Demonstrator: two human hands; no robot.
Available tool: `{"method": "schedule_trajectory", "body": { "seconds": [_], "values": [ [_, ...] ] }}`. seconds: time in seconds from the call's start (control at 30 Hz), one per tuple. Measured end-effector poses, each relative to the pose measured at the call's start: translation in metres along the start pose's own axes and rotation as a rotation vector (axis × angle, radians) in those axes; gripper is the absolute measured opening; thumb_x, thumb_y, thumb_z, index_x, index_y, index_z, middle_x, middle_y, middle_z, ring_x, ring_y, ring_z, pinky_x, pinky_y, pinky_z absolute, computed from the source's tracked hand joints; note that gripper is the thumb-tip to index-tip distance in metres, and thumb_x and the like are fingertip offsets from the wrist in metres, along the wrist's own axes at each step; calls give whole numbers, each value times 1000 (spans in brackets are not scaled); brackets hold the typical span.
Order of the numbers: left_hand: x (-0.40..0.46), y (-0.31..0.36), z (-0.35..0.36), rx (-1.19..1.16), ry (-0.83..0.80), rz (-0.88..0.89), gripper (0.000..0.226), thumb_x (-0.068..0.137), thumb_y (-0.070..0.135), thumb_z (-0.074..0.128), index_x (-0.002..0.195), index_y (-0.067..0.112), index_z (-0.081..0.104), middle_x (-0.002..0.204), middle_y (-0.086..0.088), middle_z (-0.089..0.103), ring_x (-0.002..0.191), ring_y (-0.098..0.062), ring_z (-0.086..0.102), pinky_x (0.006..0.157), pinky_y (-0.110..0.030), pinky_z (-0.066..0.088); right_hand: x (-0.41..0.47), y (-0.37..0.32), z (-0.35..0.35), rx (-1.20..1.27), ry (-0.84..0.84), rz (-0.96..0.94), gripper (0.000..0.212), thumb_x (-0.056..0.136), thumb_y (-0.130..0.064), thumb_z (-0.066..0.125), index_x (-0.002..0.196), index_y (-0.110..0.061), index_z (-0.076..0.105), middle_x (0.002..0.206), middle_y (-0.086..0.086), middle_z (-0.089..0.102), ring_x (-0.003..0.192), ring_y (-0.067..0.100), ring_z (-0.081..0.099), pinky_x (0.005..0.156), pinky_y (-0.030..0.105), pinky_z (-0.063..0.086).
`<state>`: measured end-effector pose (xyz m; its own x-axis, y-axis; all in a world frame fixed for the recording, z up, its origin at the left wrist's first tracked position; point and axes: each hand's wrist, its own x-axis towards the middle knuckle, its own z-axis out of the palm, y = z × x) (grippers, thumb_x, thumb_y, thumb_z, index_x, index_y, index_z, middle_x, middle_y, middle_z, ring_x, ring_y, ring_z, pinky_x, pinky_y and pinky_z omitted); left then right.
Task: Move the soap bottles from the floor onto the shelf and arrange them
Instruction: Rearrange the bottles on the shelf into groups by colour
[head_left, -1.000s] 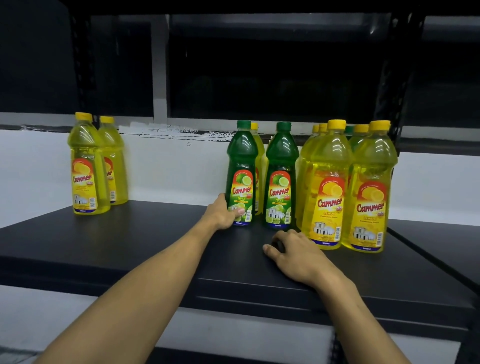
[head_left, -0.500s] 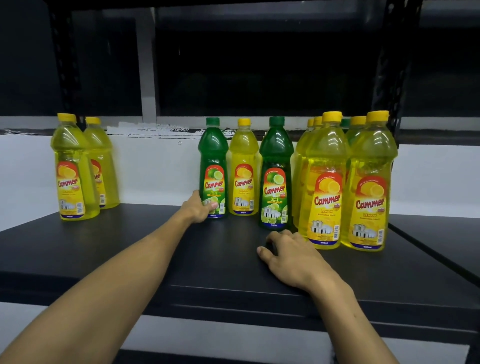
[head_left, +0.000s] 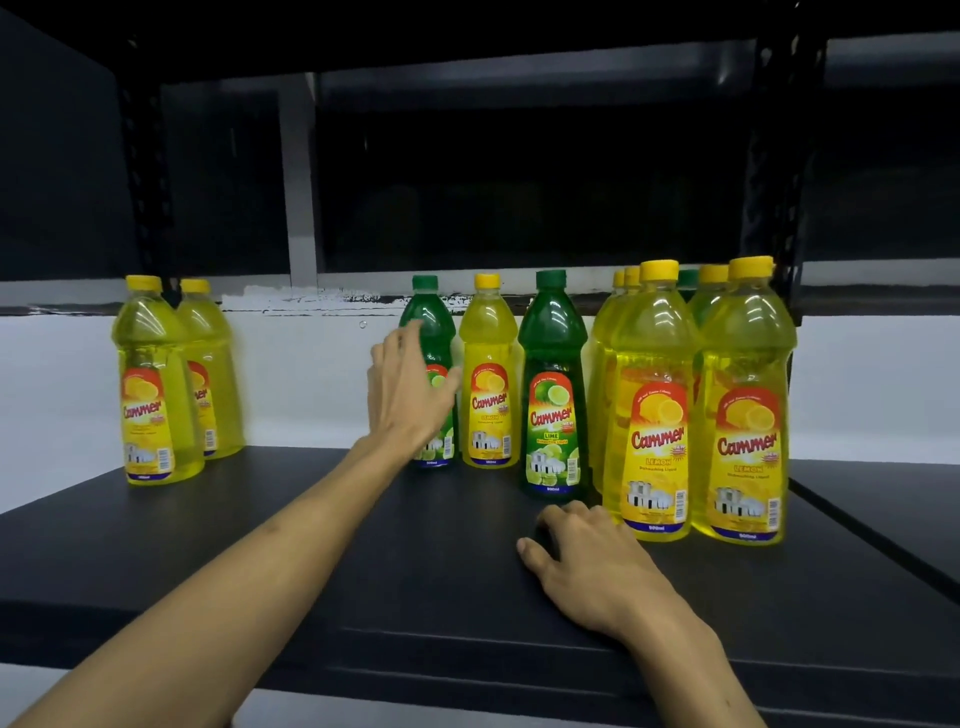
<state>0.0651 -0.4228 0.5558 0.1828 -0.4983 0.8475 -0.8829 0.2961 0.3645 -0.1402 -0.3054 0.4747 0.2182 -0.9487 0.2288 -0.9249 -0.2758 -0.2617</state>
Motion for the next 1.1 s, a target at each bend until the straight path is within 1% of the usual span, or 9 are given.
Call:
{"method": "schedule_trajectory", "body": {
  "seconds": [0.13, 0.23, 0.3, 0.47, 0.63, 0.8, 0.87, 1.0, 1.1],
  "values": [
    [43, 54, -1, -195, -171, -21, 78, 93, 39, 68, 153, 10, 28, 143, -13, 50, 129, -27, 48, 105, -44, 46, 2, 1, 1, 1, -3, -4, 48, 103, -54, 40, 141, -25, 49, 142, -1, 49, 133, 20, 41, 112, 38, 35],
    [80, 72, 10, -241, -412, -162, 75, 94, 43, 66, 150, 7, 30, 119, -13, 63, 92, -22, 65, 74, -32, 55, 2, 2, 0, 11, 1, -10, 49, 103, -55, 40, 141, -26, 49, 141, -2, 49, 132, 20, 42, 112, 37, 35],
    [90, 72, 20, -167, -490, -185, 75, 93, 43, 68, 147, 7, 32, 129, -16, 60, 110, -30, 63, 84, -37, 53, 3, 4, 0, 16, 0, -16, 47, 102, -56, 41, 139, -27, 50, 139, -3, 49, 131, 19, 42, 112, 36, 35],
    [82, 66, 37, -121, -308, -190, 61, 85, 41, 77, 132, 11, 52, 132, -14, 52, 121, -35, 55, 102, -47, 49, 6, 7, 0, 28, -7, -20, 47, 102, -56, 42, 139, -29, 50, 138, -5, 48, 131, 18, 40, 112, 38, 33],
    [74, 70, 23, -110, -311, -147, 45, 87, 43, 75, 117, 11, 63, 135, -14, 46, 106, -30, 57, 91, -37, 47, 8, 7, 1, 15, -7, -17, 46, 102, -56, 42, 138, -28, 50, 137, -4, 47, 132, 19, 39, 112, 39, 32],
    [70, 73, 4, -92, -301, -174, 45, 79, 46, 81, 94, 7, 65, 127, -14, 58, 95, -34, 63, 82, -43, 56, 6, 7, 0, 28, 1, -14, 45, 101, -56, 43, 136, -28, 51, 133, -4, 50, 129, 19, 41, 110, 38, 33],
    [67, 72, -10, -122, -316, -176, 46, 77, 46, 83, 100, 9, 68, 126, -13, 61, 101, -33, 63, 86, -42, 55, 4, 6, -1, 36, 8, -6, 45, 101, -56, 44, 135, -27, 52, 131, -4, 51, 128, 18, 43, 109, 38, 34],
    [54, 64, -50, -270, -408, -192, 75, 81, 38, 82, 141, 5, 52, 126, -11, 62, 113, -30, 62, 95, -42, 53, -1, 0, -4, 58, 46, 0, 50, 101, -54, 47, 140, -23, 48, 134, -1, 53, 128, 20, 46, 108, 38, 39],
    [39, 64, -80, -408, -512, -154, 67, 85, 31, 80, 141, 7, 51, 110, -6, 66, 99, -25, 68, 80, -37, 58, -1, -2, -5, 89, 69, 5, 61, 98, -60, 48, 147, -23, 40, 143, -1, 52, 131, 20, 47, 107, 38, 41]
  ]
}}
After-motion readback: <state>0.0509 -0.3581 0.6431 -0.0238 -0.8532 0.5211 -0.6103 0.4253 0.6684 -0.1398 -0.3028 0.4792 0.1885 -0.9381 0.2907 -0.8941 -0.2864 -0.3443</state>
